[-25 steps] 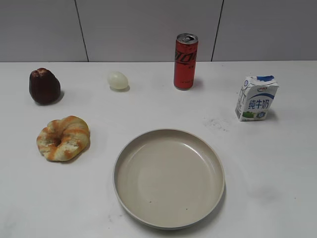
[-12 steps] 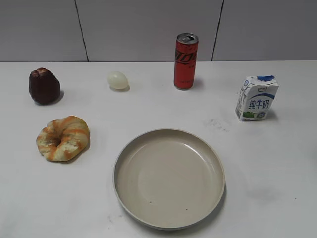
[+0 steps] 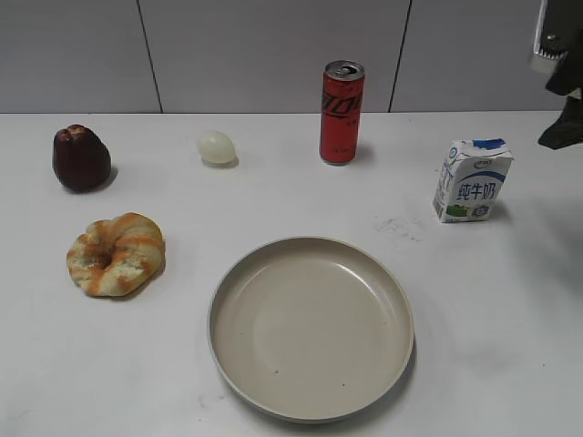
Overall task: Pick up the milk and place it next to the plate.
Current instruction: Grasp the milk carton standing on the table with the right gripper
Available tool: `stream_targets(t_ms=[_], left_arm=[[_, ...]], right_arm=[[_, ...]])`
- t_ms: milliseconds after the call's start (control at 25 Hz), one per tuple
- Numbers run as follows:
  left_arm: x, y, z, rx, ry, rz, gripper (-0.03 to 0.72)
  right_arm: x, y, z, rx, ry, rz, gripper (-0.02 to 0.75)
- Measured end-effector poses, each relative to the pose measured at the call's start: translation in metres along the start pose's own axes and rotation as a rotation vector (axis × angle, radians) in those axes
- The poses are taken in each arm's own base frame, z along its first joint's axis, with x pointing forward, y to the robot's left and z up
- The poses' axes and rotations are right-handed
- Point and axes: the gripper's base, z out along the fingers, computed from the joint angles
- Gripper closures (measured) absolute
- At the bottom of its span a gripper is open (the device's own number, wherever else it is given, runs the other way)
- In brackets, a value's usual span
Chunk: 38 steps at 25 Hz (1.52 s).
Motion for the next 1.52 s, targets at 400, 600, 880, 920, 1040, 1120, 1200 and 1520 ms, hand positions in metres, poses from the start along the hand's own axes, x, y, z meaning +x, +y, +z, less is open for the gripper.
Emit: stream_targets(t_ms=[400, 600, 880, 920, 1040, 1120, 1200, 1520], left_arm=[[0.000, 0.000, 0.000, 0.000, 0.000, 0.000, 0.483], [0.000, 0.000, 0.000, 0.000, 0.000, 0.000, 0.483], [0.000, 0.000, 0.000, 0.000, 0.000, 0.000, 0.483], [0.000, 0.000, 0.000, 0.000, 0.000, 0.000, 0.483], [0.000, 0.000, 0.000, 0.000, 0.000, 0.000, 0.482], [0.000, 0.000, 0.000, 0.000, 0.000, 0.000, 0.482], [0.000, 0.000, 0.000, 0.000, 0.000, 0.000, 0.482], [0.000, 0.000, 0.000, 0.000, 0.000, 0.000, 0.482]], right_arm=[[-0.049, 0.000, 0.068, -0.138, -0.049, -0.130, 0.175], [-0.047, 0.007, 0.079, -0.179, 0.020, -0.219, 0.186], [-0.040, 0.006, 0.093, -0.173, 0.069, -0.266, 0.186], [-0.039, 0.008, 0.099, -0.185, 0.073, -0.265, 0.186], [-0.034, 0.013, 0.116, -0.216, 0.093, -0.271, 0.186], [-0.031, 0.014, 0.122, -0.219, 0.111, -0.290, 0.188], [-0.031, 0.013, 0.123, -0.211, 0.118, -0.301, 0.209], [-0.030, 0.011, 0.121, -0.203, 0.129, -0.307, 0.463]])
